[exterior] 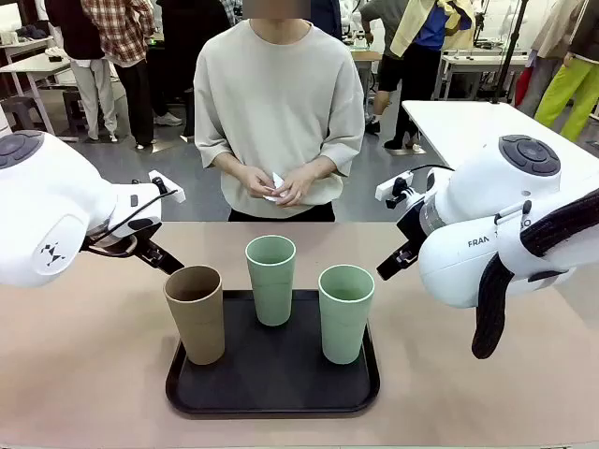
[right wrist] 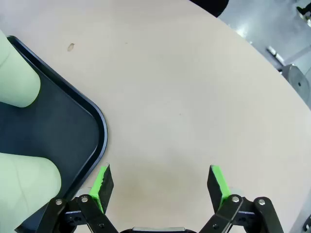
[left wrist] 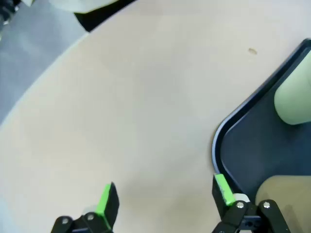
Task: Place coasters on the table and set cups on them.
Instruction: Pick up one Reusable plastic cup and place it on a coaster set by the human.
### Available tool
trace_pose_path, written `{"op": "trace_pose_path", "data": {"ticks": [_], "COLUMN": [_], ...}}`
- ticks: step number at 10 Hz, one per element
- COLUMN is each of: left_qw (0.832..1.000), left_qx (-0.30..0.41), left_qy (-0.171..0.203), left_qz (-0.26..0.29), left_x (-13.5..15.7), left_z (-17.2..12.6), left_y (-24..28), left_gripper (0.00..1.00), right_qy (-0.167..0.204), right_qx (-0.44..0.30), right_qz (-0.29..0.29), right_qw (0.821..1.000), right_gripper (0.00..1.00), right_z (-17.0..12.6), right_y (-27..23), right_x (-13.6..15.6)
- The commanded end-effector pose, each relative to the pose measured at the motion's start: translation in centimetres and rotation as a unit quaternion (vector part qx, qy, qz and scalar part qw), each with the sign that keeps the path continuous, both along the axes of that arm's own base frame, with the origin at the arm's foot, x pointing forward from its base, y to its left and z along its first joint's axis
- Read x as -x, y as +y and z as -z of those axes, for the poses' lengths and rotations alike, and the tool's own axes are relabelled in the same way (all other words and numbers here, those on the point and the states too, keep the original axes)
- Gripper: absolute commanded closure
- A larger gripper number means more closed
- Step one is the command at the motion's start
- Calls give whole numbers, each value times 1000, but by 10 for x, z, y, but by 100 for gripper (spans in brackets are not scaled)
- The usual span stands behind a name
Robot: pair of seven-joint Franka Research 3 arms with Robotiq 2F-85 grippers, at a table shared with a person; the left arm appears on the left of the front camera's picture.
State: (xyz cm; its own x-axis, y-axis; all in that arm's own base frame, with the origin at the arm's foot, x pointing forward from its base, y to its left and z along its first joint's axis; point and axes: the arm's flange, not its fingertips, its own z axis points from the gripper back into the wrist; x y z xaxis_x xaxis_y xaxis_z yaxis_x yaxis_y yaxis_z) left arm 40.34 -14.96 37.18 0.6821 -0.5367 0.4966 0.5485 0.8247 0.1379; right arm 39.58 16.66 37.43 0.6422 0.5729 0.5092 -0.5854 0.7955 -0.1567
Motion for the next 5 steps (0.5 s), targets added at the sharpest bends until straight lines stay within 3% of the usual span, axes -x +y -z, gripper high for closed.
{"op": "trace_pose_path", "data": {"ticks": [1, 5], "left_qw": [1000, 1000], "left_qx": [0, 0], "left_qy": [0, 0], "left_qz": [0, 0], "left_x": [0, 0], "left_z": [0, 0], "left_y": [0, 0], "left_gripper": [0, 0], "right_qy": [0, 0], "right_qx": [0, 0], "right_qz": [0, 0], "right_qw": [1000, 1000], "right_gripper": [0, 0], "right_z": [0, 0], "right_y": [0, 0], "right_x": [0, 0]}}
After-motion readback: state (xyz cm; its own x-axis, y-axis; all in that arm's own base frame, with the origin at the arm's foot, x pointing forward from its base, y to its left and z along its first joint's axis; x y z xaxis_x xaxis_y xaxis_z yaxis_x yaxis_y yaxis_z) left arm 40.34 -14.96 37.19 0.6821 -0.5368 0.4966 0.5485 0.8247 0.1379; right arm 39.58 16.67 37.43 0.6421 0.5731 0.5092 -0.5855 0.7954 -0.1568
